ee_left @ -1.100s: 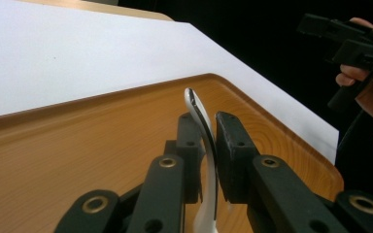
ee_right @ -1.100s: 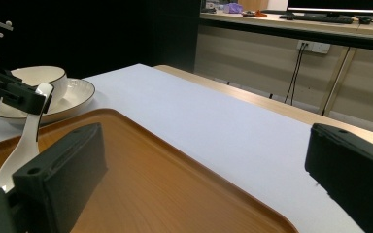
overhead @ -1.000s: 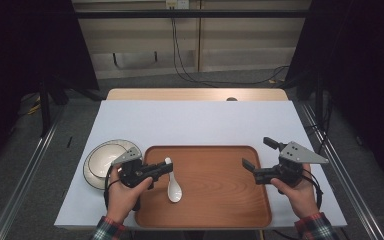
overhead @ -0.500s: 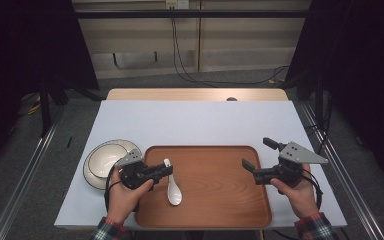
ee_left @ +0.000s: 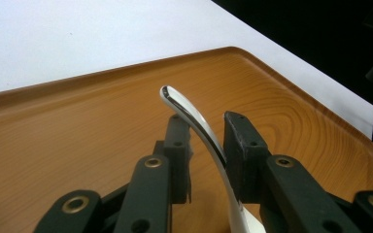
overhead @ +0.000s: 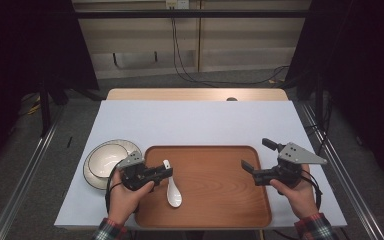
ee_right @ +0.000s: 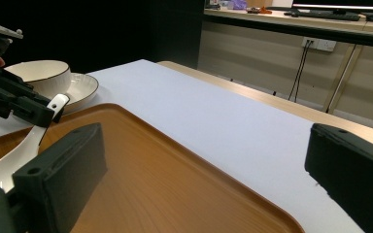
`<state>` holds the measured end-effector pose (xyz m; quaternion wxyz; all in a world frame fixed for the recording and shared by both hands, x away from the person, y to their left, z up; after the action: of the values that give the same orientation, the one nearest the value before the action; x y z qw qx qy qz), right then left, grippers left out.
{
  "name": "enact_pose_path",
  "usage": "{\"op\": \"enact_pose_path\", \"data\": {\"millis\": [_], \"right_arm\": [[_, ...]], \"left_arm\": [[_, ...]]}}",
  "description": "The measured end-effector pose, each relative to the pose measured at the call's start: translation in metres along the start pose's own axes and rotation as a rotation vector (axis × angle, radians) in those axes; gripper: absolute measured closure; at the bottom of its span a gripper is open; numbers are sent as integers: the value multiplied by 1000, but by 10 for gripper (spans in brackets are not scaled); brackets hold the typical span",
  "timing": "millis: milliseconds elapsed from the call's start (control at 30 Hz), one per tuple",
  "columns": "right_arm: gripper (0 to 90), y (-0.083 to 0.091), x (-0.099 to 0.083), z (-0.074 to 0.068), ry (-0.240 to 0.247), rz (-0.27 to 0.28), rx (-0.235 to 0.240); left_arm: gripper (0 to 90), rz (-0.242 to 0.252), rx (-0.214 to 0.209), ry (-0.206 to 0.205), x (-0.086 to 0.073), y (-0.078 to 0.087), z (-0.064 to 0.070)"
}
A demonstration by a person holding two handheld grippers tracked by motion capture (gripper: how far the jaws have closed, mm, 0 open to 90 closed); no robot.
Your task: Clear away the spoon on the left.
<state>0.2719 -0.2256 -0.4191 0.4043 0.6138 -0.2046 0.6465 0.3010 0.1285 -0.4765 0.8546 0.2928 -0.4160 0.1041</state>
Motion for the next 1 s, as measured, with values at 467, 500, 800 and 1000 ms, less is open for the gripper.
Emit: {"op": "enact_pose_path", "data": {"millis": [467,500,800,1000], "right_arm": [[9,0,0,0,0,1,5],[9,0,0,0,0,2,2],[9,-1,0,0,3,2,7],[9,-1,0,-1,4,2,9]], "left_arm": [[691,-18,33,13,-5,-1,-5],[687,-18,33,13,-5,-1,-5],[658,-37,54,15,-7,-3,-10],[638,-45,63,17,-7,-4,-11]]}}
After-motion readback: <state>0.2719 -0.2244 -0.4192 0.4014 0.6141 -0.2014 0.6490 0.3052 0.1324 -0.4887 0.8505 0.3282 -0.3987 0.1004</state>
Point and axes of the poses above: each handheld gripper's, and its own axes: y roughly backward along the jaws, x roughly out of its top, z roughly to its right, the point moved 4 cm from there along -y, roughly forward along the jaws, and after that the axes turned 9 degrees about y, right-handed, at the moved point
